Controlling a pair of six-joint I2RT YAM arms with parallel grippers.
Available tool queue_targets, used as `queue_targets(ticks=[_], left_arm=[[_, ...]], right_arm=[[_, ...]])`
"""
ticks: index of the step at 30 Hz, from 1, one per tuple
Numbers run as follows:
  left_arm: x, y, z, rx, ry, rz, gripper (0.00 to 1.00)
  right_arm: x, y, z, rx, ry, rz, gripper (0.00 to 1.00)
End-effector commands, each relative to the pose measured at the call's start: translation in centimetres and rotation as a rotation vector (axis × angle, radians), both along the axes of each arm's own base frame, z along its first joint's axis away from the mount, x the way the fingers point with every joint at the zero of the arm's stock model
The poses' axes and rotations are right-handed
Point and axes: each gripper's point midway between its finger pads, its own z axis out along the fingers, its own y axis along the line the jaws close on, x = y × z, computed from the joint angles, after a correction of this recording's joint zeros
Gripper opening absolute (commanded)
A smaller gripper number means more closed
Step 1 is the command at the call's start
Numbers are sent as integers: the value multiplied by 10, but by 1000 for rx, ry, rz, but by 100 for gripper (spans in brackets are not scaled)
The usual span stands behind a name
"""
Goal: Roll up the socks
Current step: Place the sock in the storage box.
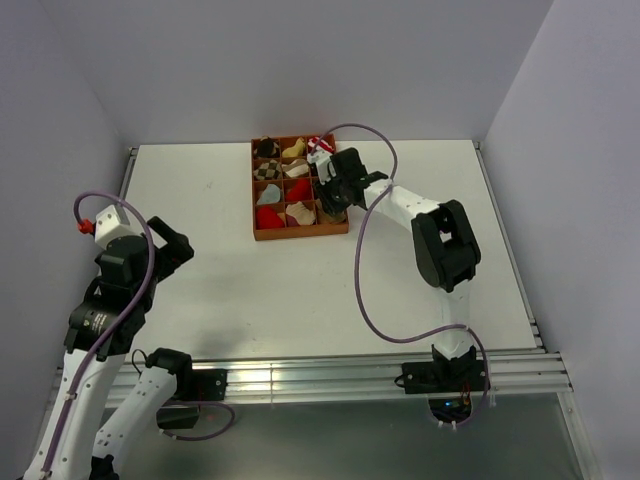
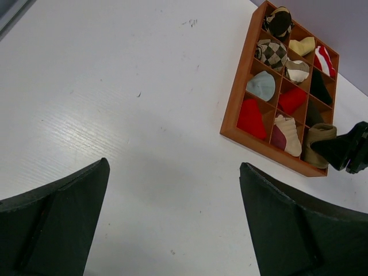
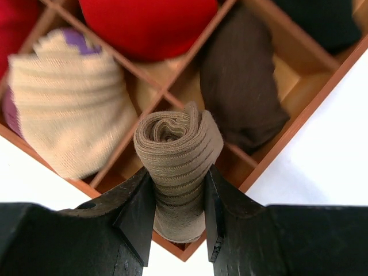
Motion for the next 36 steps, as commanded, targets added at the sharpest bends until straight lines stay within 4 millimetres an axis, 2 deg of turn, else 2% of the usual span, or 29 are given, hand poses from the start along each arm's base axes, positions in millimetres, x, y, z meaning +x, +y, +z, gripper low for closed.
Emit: queue_targets(ticks=[1,6,7,15,16,18,19,23,24,26,27,32,35,36], left_arm=[[-1,6,9,4,-26,27,99],[3,2,4,-4,-13,17,100],[4,1,2,-5,-6,13,100],[4,0,1,-1,1,7,100],[5,0,2,-2,3,6,99],[5,0,1,1,6,5,99],[5,-1,1,0,8,2,99],[5,-1,1,1,12,1,99],[5,-1,0,0,16,0,99],[6,-2,-1,-2,20,-4,100],[5,-3,-2,-3,25,-4,99],[4,-2,0,-3,26,-4,100],[5,-3,0,-3,29,-6,99],[5,-3,-1,-4,32,-6,99]], right_arm=[[0,-7,17,1,-45,11,0],[-6,-12,2,-40,14,11,0],[-9,-16,-6,-66,42,14,0],[-16,-24,-22,-129,127,-3,0],[-21,-25,-31,-150,162,4,0],[-18,-25,-31,-164,170,3,0],[-20,-28,-40,-189,195,2,0],[-16,-25,-44,-216,220,11,0],[-20,-26,-52,-232,252,20,0],[-16,-25,-53,-251,252,14,0],[-20,-26,-62,-264,284,20,0],[-22,-25,-77,-313,305,20,0],[-29,-24,-87,-347,341,37,3],[-33,-26,-94,-369,357,37,9]])
